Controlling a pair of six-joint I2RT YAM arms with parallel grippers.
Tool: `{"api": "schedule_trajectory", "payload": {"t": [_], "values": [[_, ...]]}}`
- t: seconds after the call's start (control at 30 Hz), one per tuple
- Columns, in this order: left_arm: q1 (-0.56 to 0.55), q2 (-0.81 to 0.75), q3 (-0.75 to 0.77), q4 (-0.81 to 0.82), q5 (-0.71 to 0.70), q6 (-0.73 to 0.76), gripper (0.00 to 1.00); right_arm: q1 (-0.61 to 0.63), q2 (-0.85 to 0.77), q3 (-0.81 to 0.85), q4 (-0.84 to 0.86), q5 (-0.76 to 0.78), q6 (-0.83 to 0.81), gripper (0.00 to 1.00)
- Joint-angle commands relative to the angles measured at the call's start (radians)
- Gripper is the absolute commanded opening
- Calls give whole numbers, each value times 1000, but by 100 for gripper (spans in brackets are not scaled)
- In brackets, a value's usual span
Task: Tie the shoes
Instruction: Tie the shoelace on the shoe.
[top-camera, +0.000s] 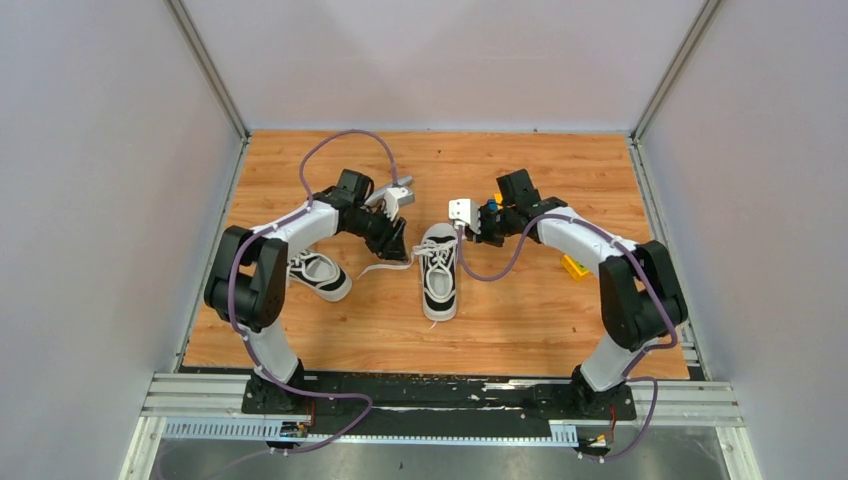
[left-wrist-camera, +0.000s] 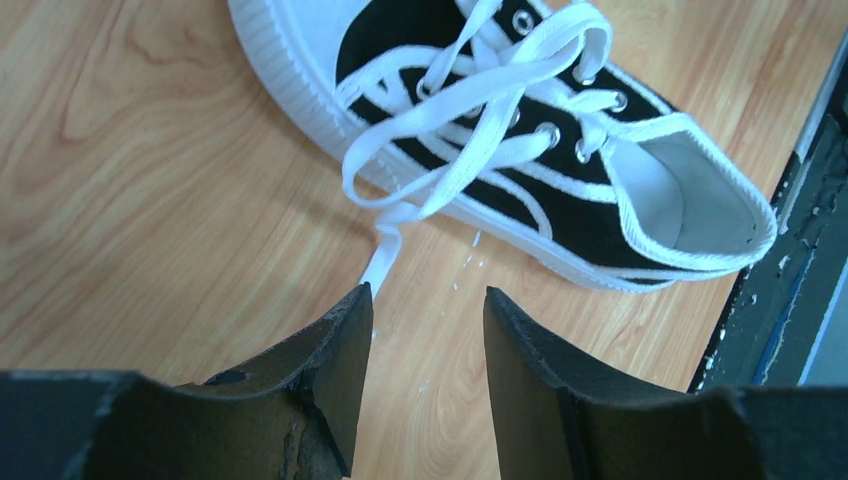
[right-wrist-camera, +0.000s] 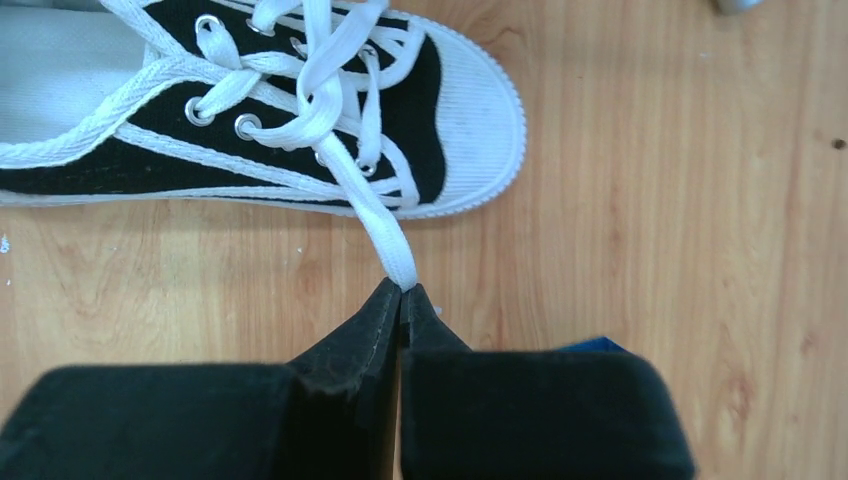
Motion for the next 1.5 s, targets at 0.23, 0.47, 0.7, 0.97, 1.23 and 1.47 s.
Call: {"api": "schedule_trajectory", "payload": {"t": [0.23, 0.47, 0.7, 0.97, 1.23, 1.47], "values": [[-56, 202, 128, 92, 7, -34, 47, -17, -106, -10, -112, 78, 115, 0], [-59, 248, 123, 149, 1, -28, 29, -17, -95, 24, -137, 85, 137, 0], [-46, 171, 123, 105, -96, -101, 0, -30, -116, 32, -148, 129, 161, 0], [67, 3, 85, -28, -191, -184, 0, -109, -165, 39, -238, 155, 236, 0], [108, -31, 107, -212, -151, -103, 0, -201, -286, -39, -296, 172, 219, 0], [108, -44, 84, -246, -123, -79, 0, -306, -409, -141, -347, 164, 173, 0]]}}
